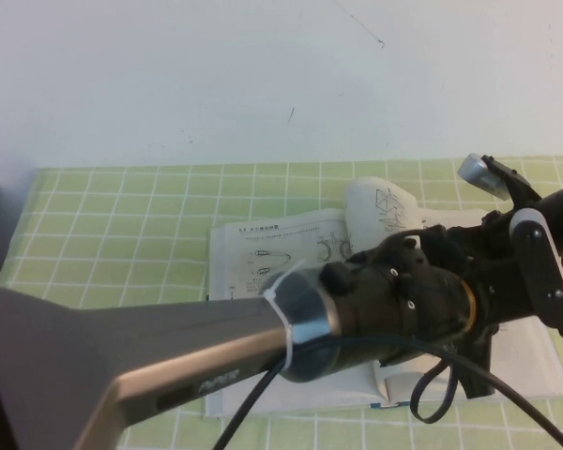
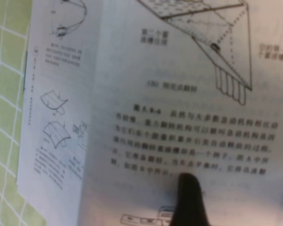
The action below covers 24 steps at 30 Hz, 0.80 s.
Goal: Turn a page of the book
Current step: Open the closed book
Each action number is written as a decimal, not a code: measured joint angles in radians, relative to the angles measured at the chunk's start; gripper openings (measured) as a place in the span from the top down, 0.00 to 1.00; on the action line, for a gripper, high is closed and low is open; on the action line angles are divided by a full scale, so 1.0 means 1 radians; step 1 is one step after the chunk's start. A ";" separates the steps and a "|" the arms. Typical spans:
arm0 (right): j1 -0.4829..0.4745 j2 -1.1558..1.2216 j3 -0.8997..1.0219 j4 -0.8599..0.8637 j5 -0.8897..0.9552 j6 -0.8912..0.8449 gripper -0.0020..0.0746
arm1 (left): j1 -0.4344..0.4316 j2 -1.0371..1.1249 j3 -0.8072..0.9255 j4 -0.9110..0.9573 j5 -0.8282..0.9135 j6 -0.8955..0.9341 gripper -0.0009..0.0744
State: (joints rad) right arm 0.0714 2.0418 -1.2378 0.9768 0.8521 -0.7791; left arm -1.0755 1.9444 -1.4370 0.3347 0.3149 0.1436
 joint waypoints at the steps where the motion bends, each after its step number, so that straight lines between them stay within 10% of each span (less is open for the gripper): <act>1: 0.000 0.000 0.000 0.000 0.000 -0.004 0.36 | -0.004 0.007 0.000 0.000 -0.007 0.000 0.99; 24: 0.000 0.002 0.000 0.000 0.004 -0.023 0.36 | -0.007 0.118 -0.004 0.004 -0.130 0.002 0.99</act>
State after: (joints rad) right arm 0.0714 2.0435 -1.2378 0.9768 0.8559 -0.8022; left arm -1.0824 2.0627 -1.4409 0.3388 0.1851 0.1452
